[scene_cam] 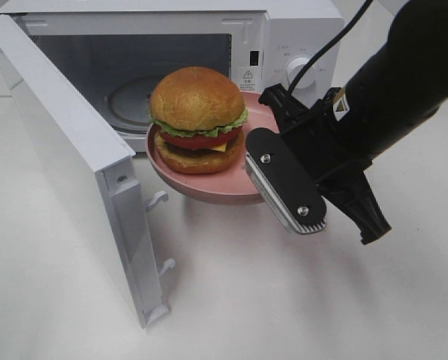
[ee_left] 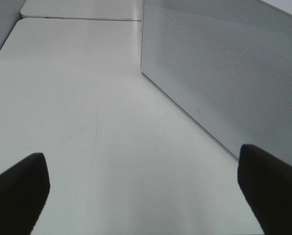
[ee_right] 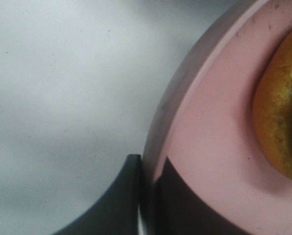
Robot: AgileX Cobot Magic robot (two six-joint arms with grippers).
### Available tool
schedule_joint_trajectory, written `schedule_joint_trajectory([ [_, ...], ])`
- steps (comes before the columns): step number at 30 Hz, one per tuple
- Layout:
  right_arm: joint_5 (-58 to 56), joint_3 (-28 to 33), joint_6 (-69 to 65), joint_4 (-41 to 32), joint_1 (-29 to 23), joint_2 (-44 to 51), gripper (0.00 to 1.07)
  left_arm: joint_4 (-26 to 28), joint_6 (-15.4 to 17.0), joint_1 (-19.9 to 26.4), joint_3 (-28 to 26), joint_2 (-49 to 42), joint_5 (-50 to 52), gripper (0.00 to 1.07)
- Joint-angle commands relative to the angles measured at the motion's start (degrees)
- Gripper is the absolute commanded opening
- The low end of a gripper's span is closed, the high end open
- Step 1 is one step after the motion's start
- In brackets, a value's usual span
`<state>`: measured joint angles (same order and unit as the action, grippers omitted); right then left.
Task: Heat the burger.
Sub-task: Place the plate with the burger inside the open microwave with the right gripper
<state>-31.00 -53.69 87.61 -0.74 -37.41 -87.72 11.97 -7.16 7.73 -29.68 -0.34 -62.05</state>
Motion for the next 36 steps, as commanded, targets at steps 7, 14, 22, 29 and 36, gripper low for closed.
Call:
schedule_joint_trajectory([
  [7,2.9,-5.0,0.2,-1.3,-0.1,-4.0,0.0,0.1,-0.1,0.2,0.1,-1.4,0.9,0.98],
  [14,2.9,-9.2,0.2,-1.3,-0.1,-7.9,0.0,0.1,-0.1,0.2,0.1,-1.4,0.9,0.98],
  [22,2.9,-13.5,-0.1,-1.3,-0.1,-11.8,0.0,0.1,-0.1,0.2,0.1,-1.4,0.9,0.98],
  [29,2.6,-17.1,-1.7,-1.0,-0.1,-15.6,0.0,0.1,-0.1,0.2,0.1,-1.4,0.9,0.98],
  [36,2.1,-20.9,-5.4,1.8,-0.1,-18.9,0.0,0.1,-0.1,0.2,0.1,-1.4,0.9,0.98],
])
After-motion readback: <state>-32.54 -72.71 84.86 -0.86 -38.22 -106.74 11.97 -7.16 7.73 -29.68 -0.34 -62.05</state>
